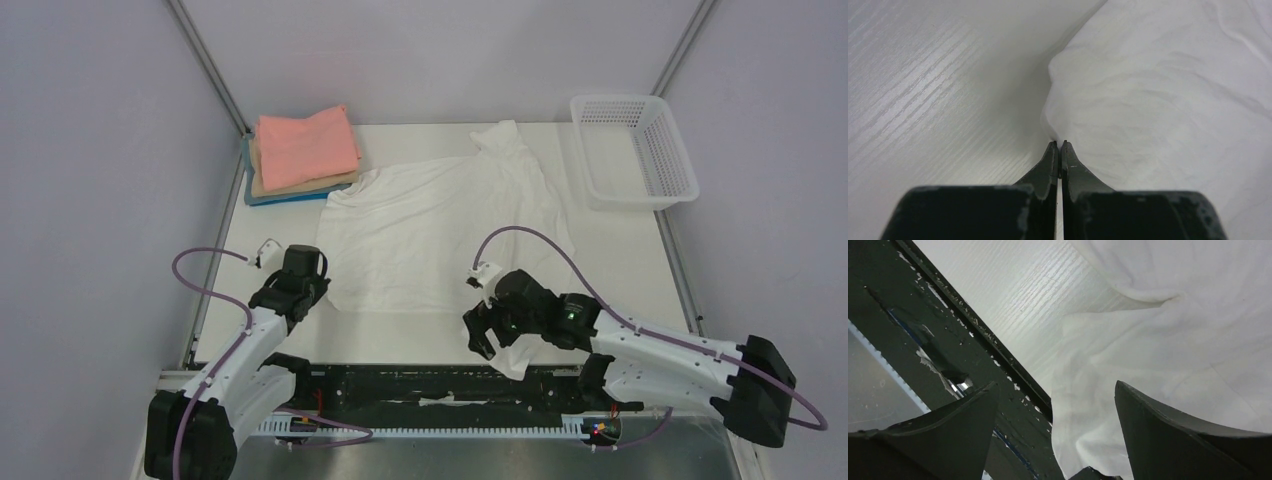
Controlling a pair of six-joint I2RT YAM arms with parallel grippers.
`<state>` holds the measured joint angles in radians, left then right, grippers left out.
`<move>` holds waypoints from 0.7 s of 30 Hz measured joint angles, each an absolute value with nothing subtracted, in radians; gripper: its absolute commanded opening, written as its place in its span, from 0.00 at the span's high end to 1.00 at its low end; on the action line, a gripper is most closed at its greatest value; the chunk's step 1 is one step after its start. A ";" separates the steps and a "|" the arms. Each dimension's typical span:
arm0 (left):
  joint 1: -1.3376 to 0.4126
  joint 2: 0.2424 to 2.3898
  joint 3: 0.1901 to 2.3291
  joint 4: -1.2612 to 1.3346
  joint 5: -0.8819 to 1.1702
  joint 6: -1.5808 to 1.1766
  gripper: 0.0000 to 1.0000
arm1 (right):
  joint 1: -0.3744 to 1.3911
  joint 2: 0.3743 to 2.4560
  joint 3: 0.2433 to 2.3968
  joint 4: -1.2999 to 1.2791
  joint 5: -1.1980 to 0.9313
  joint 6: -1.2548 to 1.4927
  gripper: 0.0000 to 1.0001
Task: Fold and stack the t-shirts
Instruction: Grab the side of the flattened tshirt closest away from the robot with both arms
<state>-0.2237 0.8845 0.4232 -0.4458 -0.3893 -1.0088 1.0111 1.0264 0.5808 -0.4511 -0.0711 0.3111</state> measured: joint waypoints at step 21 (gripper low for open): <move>-0.220 0.852 0.412 -0.469 -0.364 -1.007 0.98 | 1.232 1.117 0.488 -0.565 0.220 0.383 0.78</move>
